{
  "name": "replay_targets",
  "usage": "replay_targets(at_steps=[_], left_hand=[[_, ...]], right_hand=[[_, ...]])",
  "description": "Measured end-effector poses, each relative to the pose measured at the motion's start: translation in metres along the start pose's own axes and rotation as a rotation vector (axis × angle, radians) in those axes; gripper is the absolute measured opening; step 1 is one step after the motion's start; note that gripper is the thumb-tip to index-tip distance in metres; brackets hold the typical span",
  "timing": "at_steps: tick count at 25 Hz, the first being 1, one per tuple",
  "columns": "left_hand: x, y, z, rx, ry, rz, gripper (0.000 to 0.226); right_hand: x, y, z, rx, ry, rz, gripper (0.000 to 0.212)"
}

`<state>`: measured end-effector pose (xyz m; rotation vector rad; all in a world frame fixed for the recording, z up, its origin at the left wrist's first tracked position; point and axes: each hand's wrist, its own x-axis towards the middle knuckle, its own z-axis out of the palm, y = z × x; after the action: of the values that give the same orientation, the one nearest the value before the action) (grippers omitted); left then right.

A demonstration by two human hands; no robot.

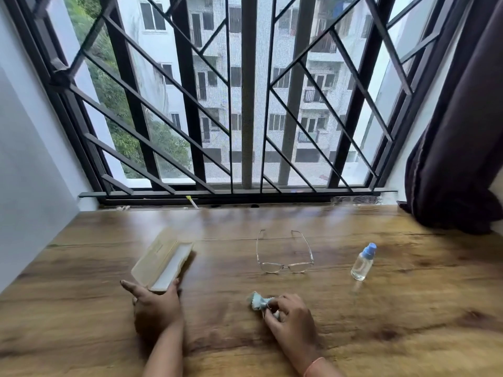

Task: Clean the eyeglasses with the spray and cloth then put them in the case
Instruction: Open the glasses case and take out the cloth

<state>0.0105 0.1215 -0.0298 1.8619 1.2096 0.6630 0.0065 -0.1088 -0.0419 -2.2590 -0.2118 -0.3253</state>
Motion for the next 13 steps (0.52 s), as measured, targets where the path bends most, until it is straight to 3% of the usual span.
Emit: replay_targets(at_steps=[8, 13], left_hand=[[0.000, -0.003, 0.003, 0.000, 0.036, -0.025, 0.094], [0.001, -0.004, 0.005, 0.013, 0.050, -0.025, 0.090]], right_hand=[[0.017, 0.011, -0.018, 0.192, 0.023, 0.274, 0.012], [0.023, 0.020, -0.027, 0.210, 0.043, 0.314, 0.011]])
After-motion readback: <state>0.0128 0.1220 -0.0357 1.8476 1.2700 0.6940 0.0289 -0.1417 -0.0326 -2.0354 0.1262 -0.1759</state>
